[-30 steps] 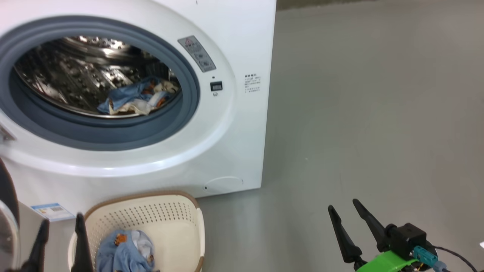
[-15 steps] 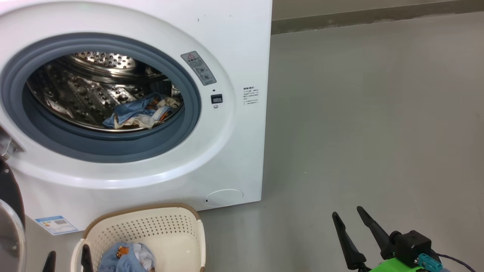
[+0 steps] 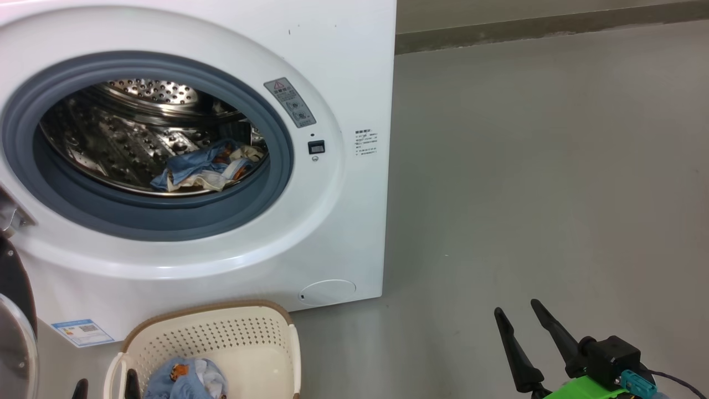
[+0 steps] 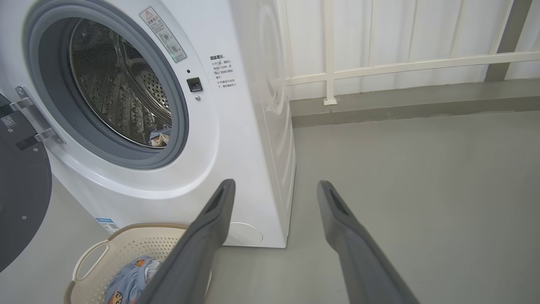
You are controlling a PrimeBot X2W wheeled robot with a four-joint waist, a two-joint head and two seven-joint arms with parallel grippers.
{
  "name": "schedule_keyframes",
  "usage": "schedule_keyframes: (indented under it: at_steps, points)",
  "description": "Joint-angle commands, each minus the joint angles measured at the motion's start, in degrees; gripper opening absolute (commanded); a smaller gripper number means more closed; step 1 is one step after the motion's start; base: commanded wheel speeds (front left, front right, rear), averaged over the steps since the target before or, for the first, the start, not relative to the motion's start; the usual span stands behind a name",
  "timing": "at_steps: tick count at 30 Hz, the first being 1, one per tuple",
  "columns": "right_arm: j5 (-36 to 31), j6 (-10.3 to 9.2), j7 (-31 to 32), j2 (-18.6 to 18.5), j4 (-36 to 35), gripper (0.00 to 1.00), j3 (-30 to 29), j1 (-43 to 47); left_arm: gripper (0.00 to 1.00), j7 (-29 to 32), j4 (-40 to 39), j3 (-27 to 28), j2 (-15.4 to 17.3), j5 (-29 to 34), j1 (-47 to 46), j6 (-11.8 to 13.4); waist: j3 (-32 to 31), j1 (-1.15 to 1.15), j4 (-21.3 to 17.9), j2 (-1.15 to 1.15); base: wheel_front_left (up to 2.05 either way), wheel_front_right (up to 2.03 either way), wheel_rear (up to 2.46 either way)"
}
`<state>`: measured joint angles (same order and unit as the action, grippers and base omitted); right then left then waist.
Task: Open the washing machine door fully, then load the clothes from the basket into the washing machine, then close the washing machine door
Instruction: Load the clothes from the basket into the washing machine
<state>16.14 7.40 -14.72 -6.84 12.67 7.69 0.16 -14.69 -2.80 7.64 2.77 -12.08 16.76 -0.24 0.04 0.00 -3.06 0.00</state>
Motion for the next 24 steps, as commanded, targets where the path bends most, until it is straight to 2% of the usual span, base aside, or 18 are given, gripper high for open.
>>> schedule_keyframes:
  at_steps: [1,24]
  points:
    - [-0.41,0.09,-0.28,-0.26,-1.34,1.00,0.92,-0.42,1.00,-0.30,-1.80,1.46,0.12,-0.31,-0.68,0.62,0.00,0.00,0.00,0.00,0.00,0.00,0.00]
    - [-0.13,0.09,-0.28,0.02,-1.20,1.00,-0.17,-1.30,1.00,-0.30,-1.39,0.60,0.11,-0.07,-3.24,0.47,2.23,0.00,0.55,0.00,0.00,0.00,0.00]
